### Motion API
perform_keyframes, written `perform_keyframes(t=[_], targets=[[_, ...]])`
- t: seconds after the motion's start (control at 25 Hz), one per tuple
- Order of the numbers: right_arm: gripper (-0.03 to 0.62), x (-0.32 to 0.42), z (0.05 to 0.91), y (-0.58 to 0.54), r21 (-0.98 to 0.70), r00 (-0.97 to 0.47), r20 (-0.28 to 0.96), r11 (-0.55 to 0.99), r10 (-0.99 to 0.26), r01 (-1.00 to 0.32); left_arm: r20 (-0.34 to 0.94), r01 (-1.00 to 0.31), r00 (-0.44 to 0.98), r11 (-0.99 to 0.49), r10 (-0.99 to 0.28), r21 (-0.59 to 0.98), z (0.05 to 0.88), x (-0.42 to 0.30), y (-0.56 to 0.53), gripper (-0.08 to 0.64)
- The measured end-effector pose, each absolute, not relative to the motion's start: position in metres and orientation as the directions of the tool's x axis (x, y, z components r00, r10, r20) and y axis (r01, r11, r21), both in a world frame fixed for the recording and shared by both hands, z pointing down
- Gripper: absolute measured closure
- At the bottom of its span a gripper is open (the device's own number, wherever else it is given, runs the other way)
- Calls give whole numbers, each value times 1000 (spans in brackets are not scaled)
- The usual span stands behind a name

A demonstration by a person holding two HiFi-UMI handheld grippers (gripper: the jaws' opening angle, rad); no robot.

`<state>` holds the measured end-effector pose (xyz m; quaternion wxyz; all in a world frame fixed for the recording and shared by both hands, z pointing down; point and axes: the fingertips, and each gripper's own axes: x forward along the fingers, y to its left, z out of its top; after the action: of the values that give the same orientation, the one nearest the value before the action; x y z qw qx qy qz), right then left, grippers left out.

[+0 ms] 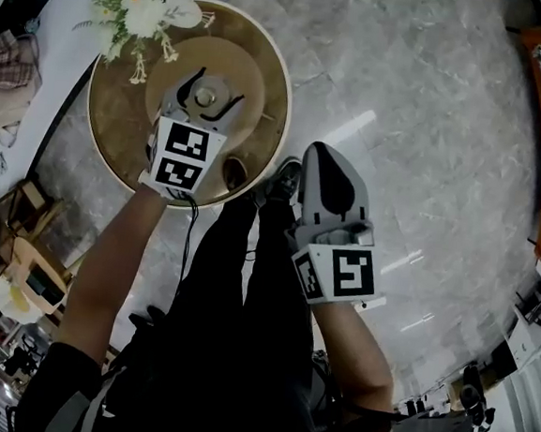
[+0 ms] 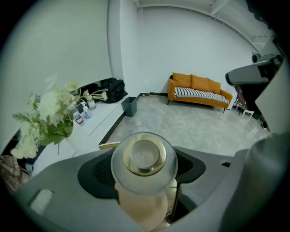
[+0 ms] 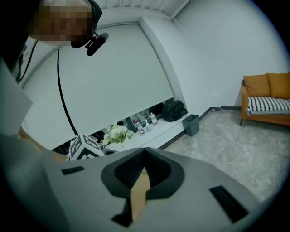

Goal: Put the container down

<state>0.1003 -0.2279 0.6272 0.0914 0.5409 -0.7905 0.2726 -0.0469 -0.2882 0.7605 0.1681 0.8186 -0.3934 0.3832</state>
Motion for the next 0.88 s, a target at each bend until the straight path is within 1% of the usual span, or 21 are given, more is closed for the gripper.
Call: perform_keyframes(t=[0.28, 0.56, 0.88], targets=[[586, 102, 669, -227, -345, -403, 468, 258, -786, -903, 789, -787, 371, -617, -489, -12, 818, -48, -303, 219], [586, 129, 720, -210, -372, -357, 550, 161, -755, -914, 821, -799, 348, -601, -453, 6, 874, -46, -308, 219], [586, 124, 749, -196, -399, -363, 586, 131, -725, -907, 826, -779, 348, -627, -443, -8, 904, -34, -321, 219]])
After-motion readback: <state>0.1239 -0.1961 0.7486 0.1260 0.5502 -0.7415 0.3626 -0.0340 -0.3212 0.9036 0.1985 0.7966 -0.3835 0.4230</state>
